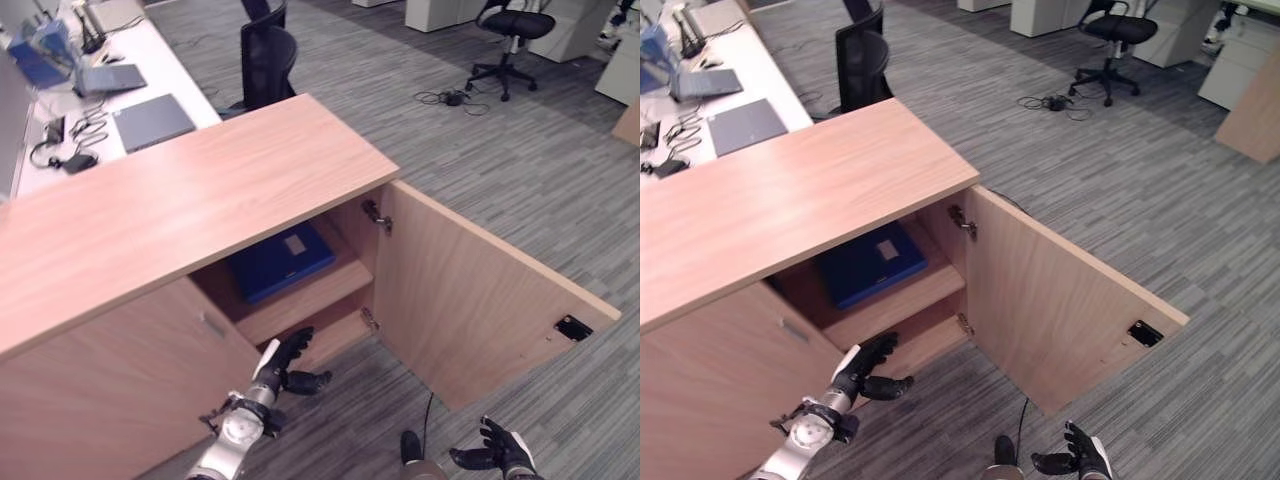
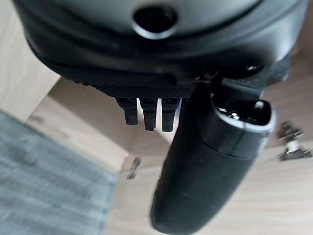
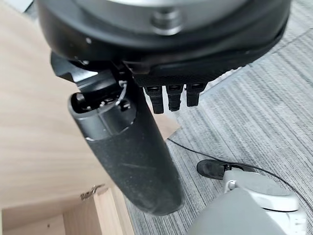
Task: Put the empty folder in the office cabinet
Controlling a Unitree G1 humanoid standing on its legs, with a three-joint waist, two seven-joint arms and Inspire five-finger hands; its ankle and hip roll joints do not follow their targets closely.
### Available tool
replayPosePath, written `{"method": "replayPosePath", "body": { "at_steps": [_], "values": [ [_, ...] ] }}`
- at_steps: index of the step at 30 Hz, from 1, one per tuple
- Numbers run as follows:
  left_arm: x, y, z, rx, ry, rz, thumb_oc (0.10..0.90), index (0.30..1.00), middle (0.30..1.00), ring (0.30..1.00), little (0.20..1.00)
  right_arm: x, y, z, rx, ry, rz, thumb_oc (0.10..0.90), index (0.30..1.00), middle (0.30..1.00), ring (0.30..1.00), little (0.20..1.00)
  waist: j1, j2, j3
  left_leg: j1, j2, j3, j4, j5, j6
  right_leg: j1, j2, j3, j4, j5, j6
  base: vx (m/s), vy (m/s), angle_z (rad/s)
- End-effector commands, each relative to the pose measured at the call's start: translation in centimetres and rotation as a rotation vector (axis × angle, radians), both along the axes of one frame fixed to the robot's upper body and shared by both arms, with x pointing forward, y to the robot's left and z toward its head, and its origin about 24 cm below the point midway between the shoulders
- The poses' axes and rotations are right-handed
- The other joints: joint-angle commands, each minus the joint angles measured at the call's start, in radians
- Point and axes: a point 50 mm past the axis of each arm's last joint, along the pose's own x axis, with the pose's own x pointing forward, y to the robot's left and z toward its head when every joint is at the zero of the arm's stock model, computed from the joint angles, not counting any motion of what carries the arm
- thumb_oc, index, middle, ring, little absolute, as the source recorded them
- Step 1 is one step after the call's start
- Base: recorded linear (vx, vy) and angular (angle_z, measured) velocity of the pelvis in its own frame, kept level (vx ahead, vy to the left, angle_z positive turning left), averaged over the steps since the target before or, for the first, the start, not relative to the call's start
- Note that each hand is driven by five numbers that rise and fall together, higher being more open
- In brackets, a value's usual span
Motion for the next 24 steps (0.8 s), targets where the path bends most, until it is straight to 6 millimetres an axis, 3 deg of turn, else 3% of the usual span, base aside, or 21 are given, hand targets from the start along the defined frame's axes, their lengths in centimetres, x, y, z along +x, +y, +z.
{"method": "replayPosePath", "body": {
  "at_steps": [1, 5, 6, 7, 9, 10, 11, 12, 16, 18, 19, 20, 21, 22, 24],
  "values": [
    [2.5, 3.2, 1.8, 0.096, -0.097, 0.031, 0.800, 0.900, 0.900, 0.900, 0.900, 2.6, -1.4, 1.8, -0.061, -0.125, 0.009, 0.800, 0.900, 0.900, 0.900, 0.900, -0.001, -0.032, 0.016, 0.027, 0.030, -0.042, 0.084, -0.084, -0.048, 0.061, -0.015, 0.037, 0.067, -0.204, 0.027, 0.01, -0.192, -0.29],
    [1.0, 3.8, 0.1, 0.140, -0.008, 0.057, 0.800, 0.900, 0.900, 0.900, 0.900, 2.7, -2.4, 1.7, -0.069, -0.116, -0.053, 0.800, 0.900, 0.900, 0.900, 0.900, -0.009, -0.025, 0.039, 0.015, 0.083, -0.058, 0.174, -0.045, -0.067, 0.088, 0.032, 0.058, 0.071, -0.239, -0.012, 0.03, -0.156, -0.12],
    [0.1, 3.7, -1.0, 0.139, 0.045, 0.089, 0.800, 0.900, 0.900, 0.900, 0.900, 3.5, -3.0, 1.8, -0.071, -0.129, -0.102, 0.800, 0.900, 0.900, 0.900, 0.900, 0.018, -0.030, 0.051, -0.004, 0.055, -0.150, 0.222, -0.048, -0.053, 0.095, 0.039, 0.079, 0.077, -0.251, -0.023, 0.04, -0.112, -0.07],
    [0.1, 3.7, -0.9, 0.139, 0.043, 0.089, 0.800, 0.900, 0.900, 0.900, 0.900, 3.5, -3.0, 1.8, -0.071, -0.130, -0.102, 0.800, 0.900, 0.900, 0.900, 0.900, 0.017, -0.030, 0.048, -0.011, 0.055, -0.151, 0.221, -0.044, -0.053, 0.089, 0.039, 0.078, 0.077, -0.247, -0.024, 0.06, -0.105, -0.13],
    [-0.7, 3.7, -1.6, 0.139, 0.079, 0.111, 0.800, 0.900, 0.900, 0.900, 0.900, 3.9, -3.1, 1.7, -0.068, -0.120, -0.126, 0.800, 0.900, 0.900, 0.900, 0.900, 0.068, -0.044, 0.051, -0.060, -0.048, -0.305, 0.196, -0.129, -0.014, 0.091, 0.038, 0.120, 0.091, -0.260, -0.028, 0.10, -0.064, -0.37],
    [-1.3, 3.7, -2.1, 0.138, 0.104, 0.115, 0.800, 0.900, 0.900, 0.900, 0.900, 4.4, -3.2, 1.8, -0.053, -0.146, -0.186, 0.800, 0.900, 0.900, 0.900, 0.900, 0.075, -0.048, 0.046, -0.069, -0.070, -0.349, 0.175, -0.144, -0.014, 0.081, 0.039, 0.141, 0.093, -0.253, -0.025, 0.08, -0.033, -0.62],
    [-1.2, 3.6, -2.1, 0.138, 0.103, 0.115, 0.800, 0.900, 0.900, 0.900, 0.900, 4.4, -3.2, 1.8, -0.053, -0.147, -0.187, 0.800, 0.900, 0.900, 0.900, 0.900, 0.076, -0.049, 0.046, -0.068, -0.072, -0.349, 0.174, -0.145, -0.013, 0.081, 0.037, 0.141, 0.094, -0.255, -0.024, 0.12, -0.008, -0.93],
    [-2.8, 3.8, -3.1, 0.134, 0.168, 0.129, 0.800, 0.900, 0.900, 0.900, 0.900, 4.5, -4.0, 1.9, -0.030, -0.164, -0.284, 0.800, 0.900, 0.900, 0.900, 0.900, 0.075, -0.044, 0.025, -0.043, -0.086, -0.365, 0.126, -0.164, -0.001, 0.084, 0.050, 0.176, 0.080, -0.246, -0.021, 0.11, 0.009, -0.73],
    [-4.3, 3.8, -4.1, 0.155, 0.235, 0.095, 0.800, 0.900, 0.900, 0.900, 0.900, 5.3, -5.6, 2.8, -0.063, -0.193, -0.348, 0.800, 0.900, 0.900, 0.900, 0.900, 0.074, -0.034, 0.003, -0.005, -0.092, -0.346, 0.083, -0.162, 0.004, 0.091, 0.046, 0.186, 0.065, -0.234, -0.013, 0.10, 0.038, -0.64],
    [-5.1, 3.9, -4.5, 0.176, 0.266, 0.064, 0.800, 0.900, 0.900, 0.900, 0.900, 6.3, -6.8, 3.9, -0.086, -0.238, -0.370, 0.800, 0.900, 0.900, 0.900, 0.900, 0.078, -0.033, -0.001, 0.017, -0.096, -0.337, 0.056, -0.159, 0.008, 0.092, 0.043, 0.194, 0.066, -0.229, -0.009, 0.06, 0.041, 0.16],
    [-5.7, 4.2, -4.9, 0.205, 0.297, 0.045, 0.800, 0.900, 0.900, 0.900, 0.900, 7.7, -8.1, 5.6, -0.116, -0.306, -0.389, 0.800, 0.900, 0.900, 0.900, 0.900, 0.081, -0.034, -0.006, 0.036, -0.098, -0.322, 0.029, -0.154, 0.009, 0.096, 0.042, 0.195, 0.061, -0.226, -0.004, 0.04, 0.038, 0.25],
    [-5.7, 4.2, -4.9, 0.205, 0.297, 0.045, 0.800, 0.900, 0.900, 0.900, 0.900, 7.7, -8.1, 5.6, -0.116, -0.306, -0.389, 0.800, 0.900, 0.900, 0.900, 0.900, 0.081, -0.034, -0.005, 0.036, -0.098, -0.322, 0.028, -0.154, 0.009, 0.096, 0.042, 0.196, 0.061, -0.226, -0.004, 0.05, 0.053, -0.07],
    [-6.2, 4.6, -5.2, 0.224, 0.323, 0.051, 0.800, 0.900, 0.900, 0.900, 0.900, 8.9, -9.3, 7.3, -0.141, -0.383, -0.412, 0.800, 0.900, 0.900, 0.900, 0.900, 0.085, -0.036, -0.013, 0.047, -0.099, -0.314, 0.012, -0.151, 0.010, 0.101, 0.037, 0.190, 0.055, -0.224, 0.002, 0.02, 0.023, -0.26],
    [-6.2, 4.6, -5.2, 0.223, 0.322, 0.050, 0.800, 0.900, 0.900, 0.900, 0.900, 8.9, -9.3, 7.4, -0.141, -0.384, -0.413, 0.800, 0.900, 0.900, 0.900, 0.900, 0.085, -0.035, -0.012, 0.047, -0.099, -0.314, 0.011, -0.151, 0.010, 0.102, 0.037, 0.191, 0.055, -0.224, 0.002, 0.02, 0.032, -0.23],
    [-6.5, 5.0, -5.3, 0.233, 0.340, 0.068, 0.800, 0.900, 0.900, 0.900, 0.900, 10.5, -10.5, 9.7, -0.171, -0.484, -0.426, 0.800, 0.900, 0.900, 0.900, 0.900, 0.091, -0.041, -0.016, 0.052, -0.101, -0.315, 0.004, -0.153, 0.012, 0.106, 0.033, 0.183, 0.052, -0.222, 0.007, 0.00, 0.025, -0.02]
  ]
}}
